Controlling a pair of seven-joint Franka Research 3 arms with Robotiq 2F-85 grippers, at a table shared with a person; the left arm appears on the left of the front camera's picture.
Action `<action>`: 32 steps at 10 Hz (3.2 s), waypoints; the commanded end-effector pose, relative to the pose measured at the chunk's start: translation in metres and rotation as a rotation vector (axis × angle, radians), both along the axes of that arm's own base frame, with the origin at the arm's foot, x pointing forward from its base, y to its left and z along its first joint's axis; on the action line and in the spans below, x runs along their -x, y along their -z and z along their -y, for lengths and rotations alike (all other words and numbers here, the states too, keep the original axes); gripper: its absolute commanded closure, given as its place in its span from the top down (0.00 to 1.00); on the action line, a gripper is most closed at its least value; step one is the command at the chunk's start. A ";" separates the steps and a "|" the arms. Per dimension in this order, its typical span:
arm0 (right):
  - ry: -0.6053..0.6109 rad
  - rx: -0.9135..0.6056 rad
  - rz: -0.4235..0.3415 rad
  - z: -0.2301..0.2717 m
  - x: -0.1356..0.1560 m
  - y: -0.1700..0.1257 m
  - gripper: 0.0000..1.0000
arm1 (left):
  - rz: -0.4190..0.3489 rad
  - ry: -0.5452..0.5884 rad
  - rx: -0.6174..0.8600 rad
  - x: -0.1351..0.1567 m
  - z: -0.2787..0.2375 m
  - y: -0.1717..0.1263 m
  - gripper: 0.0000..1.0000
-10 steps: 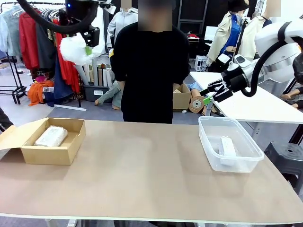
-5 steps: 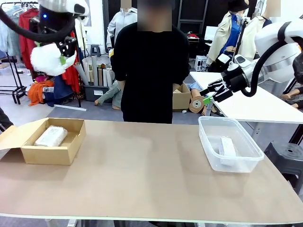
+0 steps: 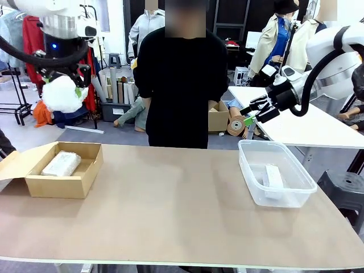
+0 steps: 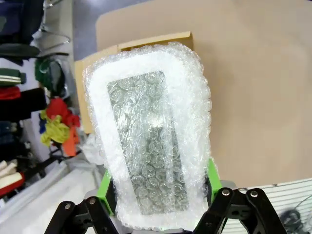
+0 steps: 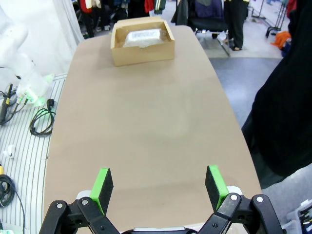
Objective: Separate and place wrapped and unwrapped clocks.
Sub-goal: If the picked Digital clock is wrapped, place it in the Package Box ; if not, place it in the Organizing box.
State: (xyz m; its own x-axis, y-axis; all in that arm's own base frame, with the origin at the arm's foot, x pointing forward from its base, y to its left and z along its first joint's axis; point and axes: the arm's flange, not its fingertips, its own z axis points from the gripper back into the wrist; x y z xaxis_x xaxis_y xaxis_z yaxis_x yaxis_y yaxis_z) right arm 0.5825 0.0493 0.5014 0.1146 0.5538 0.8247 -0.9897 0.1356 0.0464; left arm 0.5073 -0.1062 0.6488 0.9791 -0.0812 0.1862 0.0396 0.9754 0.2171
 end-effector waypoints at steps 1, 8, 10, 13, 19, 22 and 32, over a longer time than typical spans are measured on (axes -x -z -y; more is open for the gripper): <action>-0.003 0.007 0.008 0.000 0.000 -0.001 1.00 | 0.028 -0.073 0.045 0.007 -0.003 0.011 0.00; -0.003 0.007 0.008 0.000 0.000 -0.001 1.00 | -0.089 0.003 0.010 -0.015 0.001 0.015 0.00; -0.003 0.007 0.008 0.000 0.000 -0.001 1.00 | -0.169 0.018 0.057 -0.025 -0.006 0.035 0.00; -0.003 0.007 0.008 0.000 0.000 -0.001 1.00 | -0.154 -0.033 0.096 -0.025 -0.027 0.065 0.00; -0.003 0.007 0.008 0.000 0.000 -0.001 1.00 | -0.153 -0.053 0.137 -0.018 -0.064 0.133 0.00; -0.003 0.007 0.008 0.000 0.000 -0.001 1.00 | -0.147 -0.069 0.133 -0.024 -0.065 0.148 0.00; -0.003 0.007 0.008 0.000 0.000 -0.001 1.00 | -0.112 -0.021 0.119 -0.028 -0.056 0.158 0.00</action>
